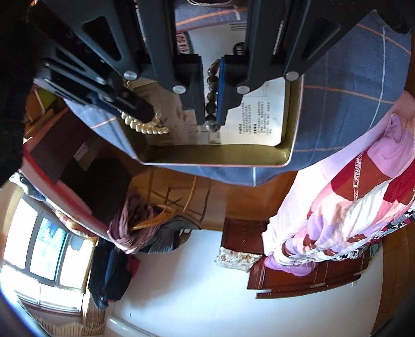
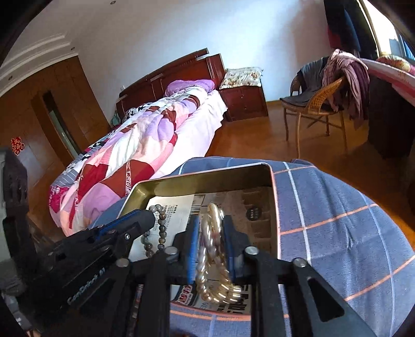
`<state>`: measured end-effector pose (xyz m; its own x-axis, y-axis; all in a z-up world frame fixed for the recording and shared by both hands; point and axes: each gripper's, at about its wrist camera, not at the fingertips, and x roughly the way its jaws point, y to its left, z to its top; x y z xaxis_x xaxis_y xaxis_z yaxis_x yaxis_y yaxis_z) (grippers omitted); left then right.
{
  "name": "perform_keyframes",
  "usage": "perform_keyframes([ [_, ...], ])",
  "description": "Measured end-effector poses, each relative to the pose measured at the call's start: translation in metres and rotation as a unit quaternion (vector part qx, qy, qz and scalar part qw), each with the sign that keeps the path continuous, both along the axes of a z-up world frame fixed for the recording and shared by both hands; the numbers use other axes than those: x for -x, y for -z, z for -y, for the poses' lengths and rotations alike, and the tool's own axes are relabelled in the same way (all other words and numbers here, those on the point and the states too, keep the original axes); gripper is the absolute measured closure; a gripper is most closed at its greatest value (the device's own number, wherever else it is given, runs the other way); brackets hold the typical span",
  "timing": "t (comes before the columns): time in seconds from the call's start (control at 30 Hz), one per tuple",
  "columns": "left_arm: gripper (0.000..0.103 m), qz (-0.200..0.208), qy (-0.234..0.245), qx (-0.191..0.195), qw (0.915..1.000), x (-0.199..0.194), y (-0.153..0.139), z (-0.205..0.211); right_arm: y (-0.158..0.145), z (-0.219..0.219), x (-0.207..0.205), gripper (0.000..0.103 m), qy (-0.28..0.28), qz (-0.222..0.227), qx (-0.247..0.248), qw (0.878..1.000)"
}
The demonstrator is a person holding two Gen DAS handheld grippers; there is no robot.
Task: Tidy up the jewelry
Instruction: 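Carry bracelet and pearls into the pink tin and open both tools, then move both tools back toward the remaining bead strands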
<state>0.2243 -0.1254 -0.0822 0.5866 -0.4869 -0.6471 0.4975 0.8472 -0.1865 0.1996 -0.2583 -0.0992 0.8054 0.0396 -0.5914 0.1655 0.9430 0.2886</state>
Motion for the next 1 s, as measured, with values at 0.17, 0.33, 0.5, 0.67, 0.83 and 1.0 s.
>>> perform_keyframes([
  [0.17,0.011,0.01,-0.063,-0.015,0.9979,0.002,-0.005,-0.021,-0.012,0.016,0.014,0.036,0.028,0.03,-0.019,0.999],
  [0.33,0.01,0.036,-0.071,-0.014,0.9967,0.026,-0.024,-0.047,-0.027,0.014,0.045,0.03,0.048,0.049,-0.01,0.998],
  [0.5,0.008,0.053,-0.067,-0.06,0.9946,0.059,-0.027,-0.059,-0.019,0.012,0.082,0.03,0.064,0.014,-0.019,0.998],
  [0.67,0.008,0.036,-0.075,-0.064,0.9945,0.085,-0.02,-0.071,-0.013,0.002,0.12,0.03,0.068,-0.004,-0.003,0.998],
  [0.83,0.008,0.02,-0.089,-0.069,0.9934,0.102,-0.018,-0.075,-0.015,-0.01,0.147,0.03,0.063,-0.01,0.003,0.998],
  [1.0,0.007,0.019,-0.101,-0.078,0.9917,0.123,-0.02,-0.087,-0.021,-0.027,0.169,0.03,0.052,-0.005,0.0,0.999],
])
